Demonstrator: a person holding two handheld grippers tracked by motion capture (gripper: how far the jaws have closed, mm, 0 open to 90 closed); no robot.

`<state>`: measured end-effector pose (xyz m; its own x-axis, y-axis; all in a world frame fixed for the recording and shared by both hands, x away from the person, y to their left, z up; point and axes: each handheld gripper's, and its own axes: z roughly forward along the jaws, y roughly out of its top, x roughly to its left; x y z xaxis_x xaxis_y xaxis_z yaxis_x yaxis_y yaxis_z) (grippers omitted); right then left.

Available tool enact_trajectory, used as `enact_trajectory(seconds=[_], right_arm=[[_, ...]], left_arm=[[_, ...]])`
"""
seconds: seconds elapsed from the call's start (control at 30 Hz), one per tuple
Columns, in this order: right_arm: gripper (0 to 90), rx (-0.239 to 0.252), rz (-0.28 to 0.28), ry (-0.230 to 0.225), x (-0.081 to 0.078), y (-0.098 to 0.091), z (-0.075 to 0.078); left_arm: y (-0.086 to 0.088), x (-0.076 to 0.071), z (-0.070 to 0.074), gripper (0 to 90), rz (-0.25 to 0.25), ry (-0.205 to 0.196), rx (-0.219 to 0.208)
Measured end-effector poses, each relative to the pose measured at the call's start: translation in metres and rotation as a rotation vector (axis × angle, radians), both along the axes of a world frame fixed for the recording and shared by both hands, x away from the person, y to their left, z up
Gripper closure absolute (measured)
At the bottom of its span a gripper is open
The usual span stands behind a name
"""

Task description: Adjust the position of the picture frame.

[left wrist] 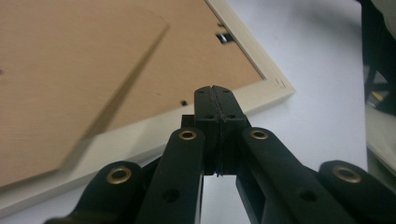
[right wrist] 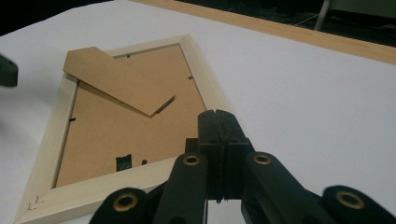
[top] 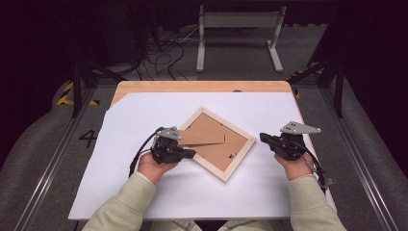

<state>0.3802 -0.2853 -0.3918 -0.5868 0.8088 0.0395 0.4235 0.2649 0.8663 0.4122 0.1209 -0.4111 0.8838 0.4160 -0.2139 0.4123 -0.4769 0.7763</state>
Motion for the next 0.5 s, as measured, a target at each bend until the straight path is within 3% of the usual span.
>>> enact_trajectory(seconds=[0.07, 0.1, 0.13, 0.17, 0.27, 0.4, 0.5], right_arm=[[89.6, -0.002, 0.004, 0.003, -0.001, 0.001, -0.001], [89.6, -0.004, 0.006, 0.004, -0.002, 0.001, -0.001], [89.6, -0.007, 0.009, 0.005, -0.003, 0.001, -0.002], [89.6, -0.006, 0.009, 0.006, -0.003, 0.001, -0.002], [89.6, -0.011, 0.013, 0.012, -0.005, 0.001, -0.004], [89.6, -0.015, 0.012, 0.021, -0.008, 0.000, -0.006], [89.6, -0.018, 0.012, 0.029, -0.010, 0.000, -0.008]], left_arm=[[0.009, 0.004, 0.001, 89.2, 0.059, -0.007, -0.006], [0.014, 0.006, 0.002, 89.1, 0.091, -0.015, 0.015], [0.019, 0.008, 0.004, 89.1, 0.129, -0.043, 0.041], [0.026, 0.011, 0.006, 89.2, 0.153, -0.065, 0.042], [0.046, 0.019, 0.007, 89.2, 0.238, -0.051, -0.012], [0.063, 0.030, 0.005, 88.6, 0.319, -0.056, -0.003], [0.070, 0.039, 0.001, 88.8, 0.376, -0.021, 0.001]])
